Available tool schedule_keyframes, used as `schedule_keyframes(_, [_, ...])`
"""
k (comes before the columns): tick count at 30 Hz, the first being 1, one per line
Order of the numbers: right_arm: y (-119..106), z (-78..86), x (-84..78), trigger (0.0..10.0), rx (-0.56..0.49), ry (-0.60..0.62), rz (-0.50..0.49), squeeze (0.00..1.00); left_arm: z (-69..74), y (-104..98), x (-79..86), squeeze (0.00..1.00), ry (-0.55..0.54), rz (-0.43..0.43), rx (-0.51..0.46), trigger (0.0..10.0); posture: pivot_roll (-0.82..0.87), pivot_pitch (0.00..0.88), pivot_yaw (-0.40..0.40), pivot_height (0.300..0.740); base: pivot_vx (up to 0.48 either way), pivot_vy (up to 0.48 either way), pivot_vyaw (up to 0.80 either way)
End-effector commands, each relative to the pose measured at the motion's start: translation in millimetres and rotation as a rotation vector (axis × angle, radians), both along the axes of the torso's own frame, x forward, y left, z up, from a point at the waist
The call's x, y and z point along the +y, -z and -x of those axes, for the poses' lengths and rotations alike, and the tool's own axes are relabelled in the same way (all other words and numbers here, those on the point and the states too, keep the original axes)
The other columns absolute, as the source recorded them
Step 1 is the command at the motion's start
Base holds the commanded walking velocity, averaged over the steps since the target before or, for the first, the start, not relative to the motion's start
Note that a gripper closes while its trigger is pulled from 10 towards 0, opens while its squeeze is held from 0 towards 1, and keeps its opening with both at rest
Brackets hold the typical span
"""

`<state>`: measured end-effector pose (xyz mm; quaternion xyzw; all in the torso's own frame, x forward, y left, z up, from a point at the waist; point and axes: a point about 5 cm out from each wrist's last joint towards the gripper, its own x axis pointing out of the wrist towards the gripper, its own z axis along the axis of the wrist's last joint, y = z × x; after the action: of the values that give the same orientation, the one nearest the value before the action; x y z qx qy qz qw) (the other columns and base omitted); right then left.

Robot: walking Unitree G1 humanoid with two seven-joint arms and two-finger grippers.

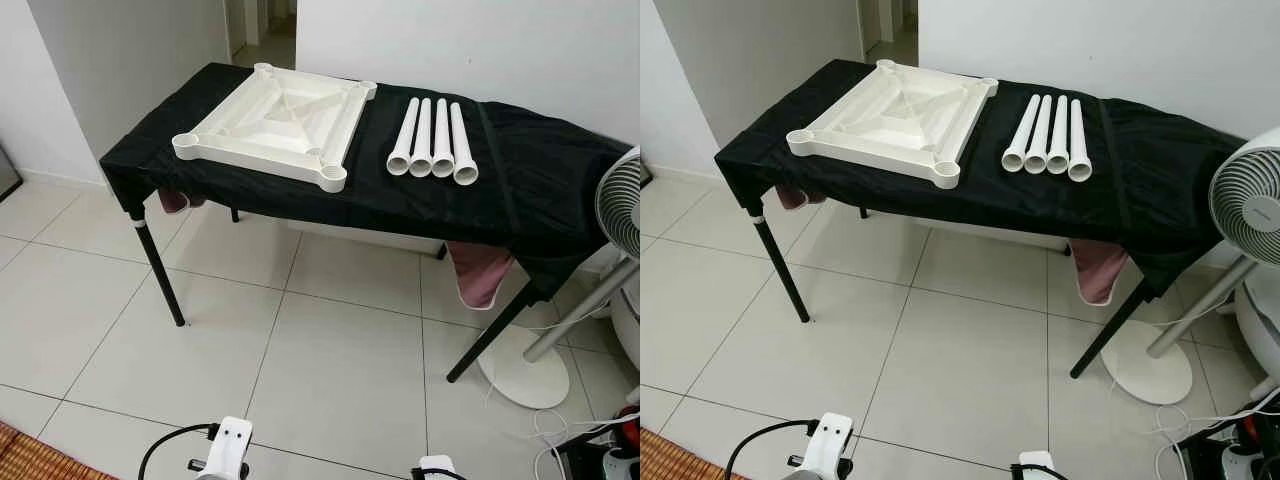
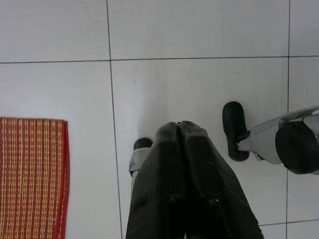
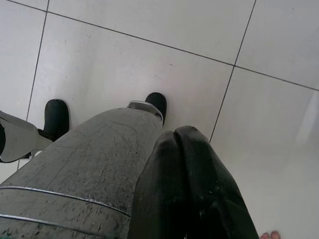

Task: Building children table

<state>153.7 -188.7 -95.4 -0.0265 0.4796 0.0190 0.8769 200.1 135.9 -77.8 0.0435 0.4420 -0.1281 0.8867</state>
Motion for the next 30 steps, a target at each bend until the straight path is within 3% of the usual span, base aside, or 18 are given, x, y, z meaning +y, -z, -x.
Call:
schedule_keyframes(1, [2.0, 4.7, -1.3, 10.0, 0.024, 0.011, 0.001, 0.0, 6.1, 3.0, -1.8, 0.0, 0.034, 0.03, 0.034, 10.0, 0.05, 0.0, -0.026, 0.74, 0.0, 0.0, 0.0])
schedule_keyframes(30, [0.5, 0.9, -0.5, 10.0, 0.008, 0.008, -0.001, 0.0, 5.9, 2.9, -2.6, 0.0, 0.033, 0.037, 0.034, 10.0, 0.05, 0.0, -0.028, 0.74, 0.0, 0.0, 0.0])
